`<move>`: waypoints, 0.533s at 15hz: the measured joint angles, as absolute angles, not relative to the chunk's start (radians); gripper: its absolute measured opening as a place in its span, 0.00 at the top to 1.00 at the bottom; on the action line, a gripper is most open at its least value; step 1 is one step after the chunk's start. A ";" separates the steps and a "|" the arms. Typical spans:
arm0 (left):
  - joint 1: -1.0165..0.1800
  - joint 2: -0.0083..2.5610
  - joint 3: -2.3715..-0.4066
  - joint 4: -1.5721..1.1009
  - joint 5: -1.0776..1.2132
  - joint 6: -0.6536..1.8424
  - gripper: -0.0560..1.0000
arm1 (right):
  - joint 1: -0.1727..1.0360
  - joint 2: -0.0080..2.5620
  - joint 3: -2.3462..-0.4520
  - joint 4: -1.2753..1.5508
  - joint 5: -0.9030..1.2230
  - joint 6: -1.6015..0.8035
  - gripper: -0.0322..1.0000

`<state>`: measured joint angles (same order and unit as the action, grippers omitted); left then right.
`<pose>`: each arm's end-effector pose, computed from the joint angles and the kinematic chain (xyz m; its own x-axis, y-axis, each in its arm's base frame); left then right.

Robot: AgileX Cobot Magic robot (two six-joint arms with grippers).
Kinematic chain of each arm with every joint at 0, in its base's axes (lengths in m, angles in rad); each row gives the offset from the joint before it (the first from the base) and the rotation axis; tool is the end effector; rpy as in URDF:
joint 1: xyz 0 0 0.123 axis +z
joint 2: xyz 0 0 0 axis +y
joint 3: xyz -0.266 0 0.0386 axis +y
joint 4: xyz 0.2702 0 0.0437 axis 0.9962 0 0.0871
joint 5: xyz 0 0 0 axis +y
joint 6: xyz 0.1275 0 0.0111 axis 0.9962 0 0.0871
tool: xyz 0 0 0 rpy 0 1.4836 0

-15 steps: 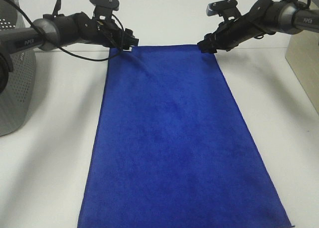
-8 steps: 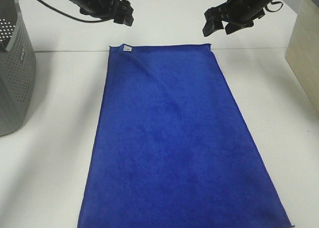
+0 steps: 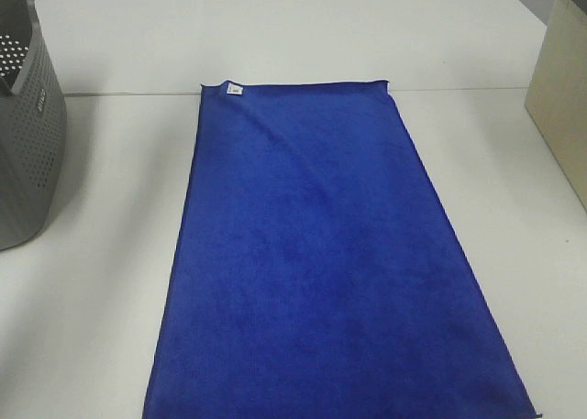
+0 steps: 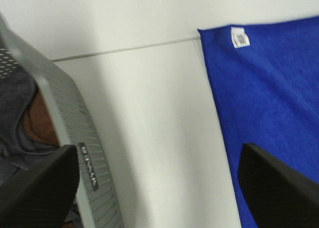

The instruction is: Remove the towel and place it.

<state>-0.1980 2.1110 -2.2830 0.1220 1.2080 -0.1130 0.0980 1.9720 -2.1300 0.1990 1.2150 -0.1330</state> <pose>0.4960 -0.0847 0.3174 -0.8025 0.0906 -0.5897 0.0746 0.9959 0.0515 0.4665 0.0697 0.3352 -0.8028 -0.1410 -0.5793 -0.2524 0.9607 0.1160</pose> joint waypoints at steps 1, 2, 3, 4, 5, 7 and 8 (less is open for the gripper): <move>-0.161 2.082 -2.283 0.111 1.208 -0.128 0.19 | 0.080 1.943 -2.130 0.188 1.216 -0.103 0.23; -0.117 2.053 -2.283 0.083 1.210 -0.132 0.19 | 0.072 1.921 -2.130 0.175 1.216 -0.078 0.23; -0.084 2.024 -2.272 0.055 1.210 -0.124 0.19 | 0.068 1.896 -2.130 0.168 1.217 -0.068 0.23; -0.070 1.951 -2.195 0.022 1.213 -0.092 0.19 | 0.068 1.799 -2.073 0.178 1.216 -0.064 0.23; -0.072 1.901 -2.139 0.010 1.213 -0.085 0.19 | 0.068 1.723 -1.999 0.188 1.215 -0.060 0.23; -0.075 1.737 -1.954 0.006 1.213 -0.073 0.19 | 0.068 1.539 -1.777 0.195 1.216 -0.038 0.23; -0.075 1.647 -1.847 0.013 1.213 -0.071 0.19 | 0.068 1.436 -1.659 0.195 1.216 -0.036 0.23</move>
<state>-0.0750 1.6470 -1.8470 0.0130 1.2130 -0.0710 0.0680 1.4360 -1.6590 0.1950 1.2160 -0.0360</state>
